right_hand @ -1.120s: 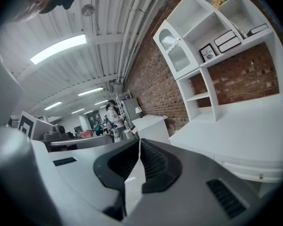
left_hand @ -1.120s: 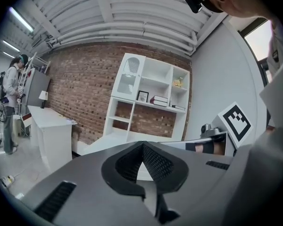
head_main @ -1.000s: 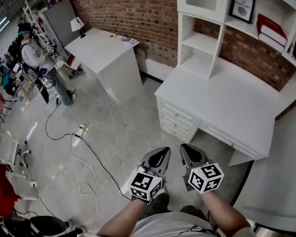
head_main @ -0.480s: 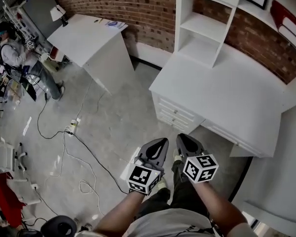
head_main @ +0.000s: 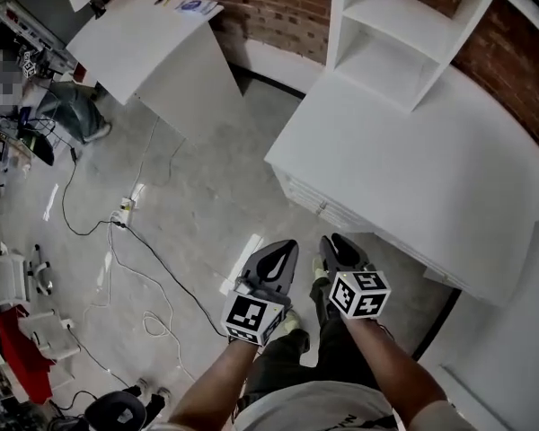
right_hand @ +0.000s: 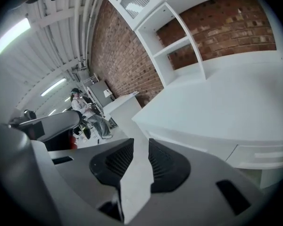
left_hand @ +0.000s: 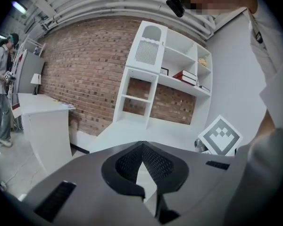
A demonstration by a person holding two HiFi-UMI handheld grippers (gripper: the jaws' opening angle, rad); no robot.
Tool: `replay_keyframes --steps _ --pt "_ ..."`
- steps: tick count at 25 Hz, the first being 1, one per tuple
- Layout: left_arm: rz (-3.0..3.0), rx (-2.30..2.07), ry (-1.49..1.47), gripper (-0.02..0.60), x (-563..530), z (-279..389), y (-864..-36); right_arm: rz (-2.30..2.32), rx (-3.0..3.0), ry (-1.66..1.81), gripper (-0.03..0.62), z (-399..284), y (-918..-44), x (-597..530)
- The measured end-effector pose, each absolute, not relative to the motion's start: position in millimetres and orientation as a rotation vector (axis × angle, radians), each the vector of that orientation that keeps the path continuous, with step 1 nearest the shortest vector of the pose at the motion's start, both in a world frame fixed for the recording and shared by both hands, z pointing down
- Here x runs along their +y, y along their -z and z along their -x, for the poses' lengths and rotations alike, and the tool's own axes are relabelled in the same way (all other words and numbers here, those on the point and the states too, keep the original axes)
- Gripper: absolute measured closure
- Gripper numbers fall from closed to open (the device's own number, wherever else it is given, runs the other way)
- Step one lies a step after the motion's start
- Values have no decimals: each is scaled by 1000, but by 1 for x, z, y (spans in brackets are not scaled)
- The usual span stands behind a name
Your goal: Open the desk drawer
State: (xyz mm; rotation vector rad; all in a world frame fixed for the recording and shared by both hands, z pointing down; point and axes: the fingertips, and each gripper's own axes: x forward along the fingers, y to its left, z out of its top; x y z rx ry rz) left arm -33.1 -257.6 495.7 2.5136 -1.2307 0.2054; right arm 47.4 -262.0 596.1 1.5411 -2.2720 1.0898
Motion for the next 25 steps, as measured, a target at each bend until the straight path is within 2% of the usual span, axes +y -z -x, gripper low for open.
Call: replay_keyframes --steps 12,25 --pt "-2487 -1159 -278 569 -302 25 -623 -1749 -2016 -1329 502 -61 -754 -319" --pt "-2502 -1146 -274 569 -325 28 -671 -1876 -2004 -1700 474 -61 -816 -360"
